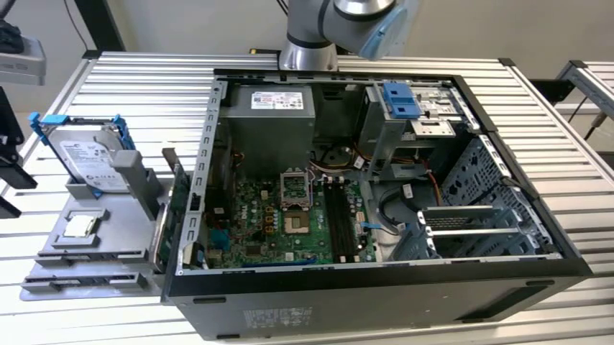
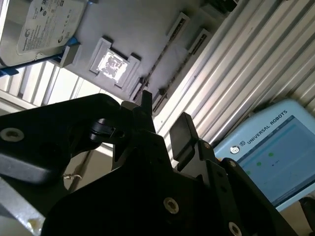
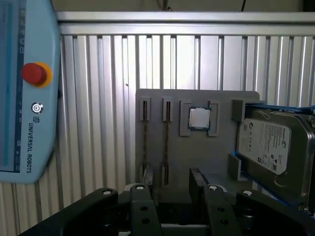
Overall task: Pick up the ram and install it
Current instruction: 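Pick up the ram and move it above insertion slot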
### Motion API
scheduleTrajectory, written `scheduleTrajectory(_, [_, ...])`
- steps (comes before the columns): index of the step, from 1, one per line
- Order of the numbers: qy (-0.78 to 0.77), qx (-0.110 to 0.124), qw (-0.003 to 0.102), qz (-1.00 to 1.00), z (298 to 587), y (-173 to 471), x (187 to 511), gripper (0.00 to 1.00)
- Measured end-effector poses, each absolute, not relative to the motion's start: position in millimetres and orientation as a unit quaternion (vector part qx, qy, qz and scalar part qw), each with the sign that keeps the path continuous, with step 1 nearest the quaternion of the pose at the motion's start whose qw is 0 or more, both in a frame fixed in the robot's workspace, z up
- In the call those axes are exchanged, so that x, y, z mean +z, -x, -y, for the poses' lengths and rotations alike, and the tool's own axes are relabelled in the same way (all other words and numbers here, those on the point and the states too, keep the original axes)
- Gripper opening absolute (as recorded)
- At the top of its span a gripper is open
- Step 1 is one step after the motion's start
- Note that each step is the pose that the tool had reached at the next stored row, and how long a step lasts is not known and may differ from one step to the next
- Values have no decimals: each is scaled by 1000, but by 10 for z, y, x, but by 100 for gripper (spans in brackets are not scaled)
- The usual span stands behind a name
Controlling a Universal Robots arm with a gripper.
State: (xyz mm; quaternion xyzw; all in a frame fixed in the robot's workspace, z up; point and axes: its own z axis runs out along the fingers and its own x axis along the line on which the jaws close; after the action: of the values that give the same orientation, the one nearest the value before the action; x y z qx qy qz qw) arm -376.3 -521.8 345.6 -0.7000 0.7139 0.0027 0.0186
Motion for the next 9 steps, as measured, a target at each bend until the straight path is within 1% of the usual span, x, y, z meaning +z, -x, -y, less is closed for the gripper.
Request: scheduleTrajectory(9, [700, 3, 19, -714, 5218, 3763, 3358, 100])
